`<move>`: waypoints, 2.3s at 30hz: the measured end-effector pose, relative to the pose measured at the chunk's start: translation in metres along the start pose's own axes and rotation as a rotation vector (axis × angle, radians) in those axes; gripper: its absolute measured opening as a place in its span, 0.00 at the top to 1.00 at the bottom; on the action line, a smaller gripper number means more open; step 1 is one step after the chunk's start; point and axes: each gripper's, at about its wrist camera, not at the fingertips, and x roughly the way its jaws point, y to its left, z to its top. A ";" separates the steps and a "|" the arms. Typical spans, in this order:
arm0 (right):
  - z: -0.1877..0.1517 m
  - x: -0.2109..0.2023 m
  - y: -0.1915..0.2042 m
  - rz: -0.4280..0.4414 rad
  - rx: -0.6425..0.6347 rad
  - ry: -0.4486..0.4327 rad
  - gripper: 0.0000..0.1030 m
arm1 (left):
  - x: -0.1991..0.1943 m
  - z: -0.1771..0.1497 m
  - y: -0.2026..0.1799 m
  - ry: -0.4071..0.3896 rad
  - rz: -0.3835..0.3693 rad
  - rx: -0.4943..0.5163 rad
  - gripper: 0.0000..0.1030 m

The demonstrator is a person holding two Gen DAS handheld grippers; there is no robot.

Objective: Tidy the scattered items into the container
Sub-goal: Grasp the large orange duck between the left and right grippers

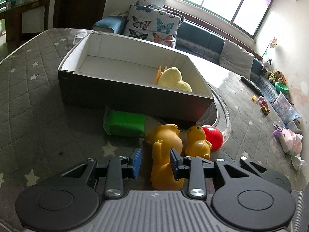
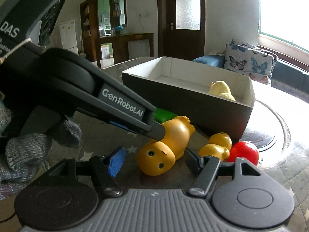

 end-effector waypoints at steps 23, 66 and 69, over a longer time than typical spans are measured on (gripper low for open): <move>-0.003 0.014 -0.005 0.008 0.047 0.058 0.54 | 0.017 0.013 -0.005 0.035 -0.066 0.030 0.66; 0.038 -0.012 -0.007 0.008 -0.045 -0.059 0.56 | -0.012 0.039 -0.002 -0.074 -0.142 -0.032 0.61; 0.051 -0.008 -0.010 0.002 -0.064 -0.077 0.56 | -0.014 0.052 -0.002 -0.098 -0.139 -0.028 0.61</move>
